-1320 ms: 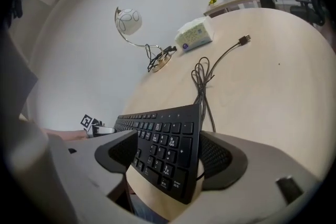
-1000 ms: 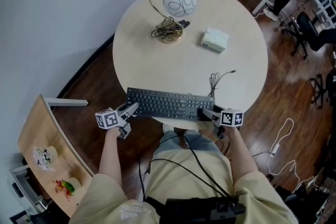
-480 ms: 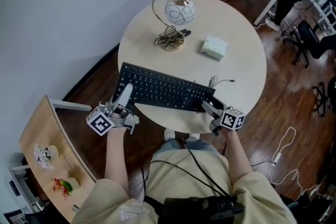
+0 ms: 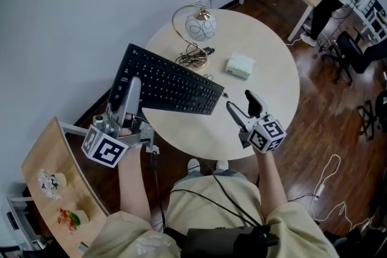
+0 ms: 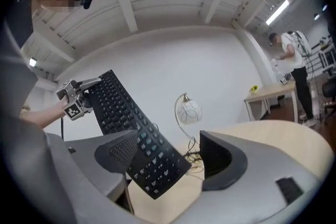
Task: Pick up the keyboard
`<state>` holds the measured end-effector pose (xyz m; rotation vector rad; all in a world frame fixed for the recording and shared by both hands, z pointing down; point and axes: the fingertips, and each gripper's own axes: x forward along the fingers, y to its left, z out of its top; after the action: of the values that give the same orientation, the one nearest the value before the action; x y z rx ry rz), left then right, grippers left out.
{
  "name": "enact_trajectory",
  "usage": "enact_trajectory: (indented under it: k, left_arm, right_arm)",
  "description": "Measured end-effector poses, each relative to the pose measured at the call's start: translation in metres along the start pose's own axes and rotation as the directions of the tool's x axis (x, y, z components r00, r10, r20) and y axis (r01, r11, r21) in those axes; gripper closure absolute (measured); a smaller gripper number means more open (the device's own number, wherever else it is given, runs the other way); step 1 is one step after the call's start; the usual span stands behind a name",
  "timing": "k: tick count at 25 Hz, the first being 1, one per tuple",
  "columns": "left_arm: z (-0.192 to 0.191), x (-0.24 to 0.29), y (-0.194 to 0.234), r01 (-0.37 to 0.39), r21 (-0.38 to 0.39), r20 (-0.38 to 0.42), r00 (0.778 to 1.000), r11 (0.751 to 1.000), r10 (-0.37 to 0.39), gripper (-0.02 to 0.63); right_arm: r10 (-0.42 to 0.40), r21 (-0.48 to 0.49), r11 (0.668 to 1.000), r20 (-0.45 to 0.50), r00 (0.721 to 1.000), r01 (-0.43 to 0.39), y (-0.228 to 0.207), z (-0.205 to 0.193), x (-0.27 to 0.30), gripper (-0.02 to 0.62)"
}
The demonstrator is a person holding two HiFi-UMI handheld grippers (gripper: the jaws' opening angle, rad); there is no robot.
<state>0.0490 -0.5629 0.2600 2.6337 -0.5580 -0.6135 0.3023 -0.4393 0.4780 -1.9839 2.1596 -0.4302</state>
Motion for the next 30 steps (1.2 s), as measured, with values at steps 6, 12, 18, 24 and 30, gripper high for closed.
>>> enact_trajectory:
  k: [6,12,18,24,30]
  left_arm:
    - [-0.034,0.010,-0.015,-0.078,0.309,-0.092,0.990,0.948,0.111,0.551]
    - [-0.080,0.017,-0.020,-0.112,0.529,-0.119,0.972,0.841,0.204,0.551]
    - [-0.101,0.023,-0.029,-0.098,0.591,-0.144,0.964,0.801,0.225,0.551]
    - [-0.105,0.025,-0.028,-0.130,0.545,-0.160,0.954,0.828,0.255,0.552]
    - [-0.102,0.032,-0.037,-0.124,0.572,-0.166,0.951,0.811,0.262,0.552]
  right_arm:
    - [-0.077,-0.251,0.962,0.127,0.989,0.107,0.036,0.092,-0.016,0.201]
    - [-0.125,-0.311,0.929,0.243,0.962,0.199,0.051,0.132,-0.027,0.204]
    - [-0.159,-0.329,0.912,0.262,0.952,0.243,0.045,0.135,-0.036,0.209]
    - [-0.140,-0.340,0.918,0.211,0.967,0.207,0.051,0.127,-0.036,0.209]
    - [-0.136,-0.325,0.924,0.218,0.966,0.203,0.052,0.137,-0.039,0.209]
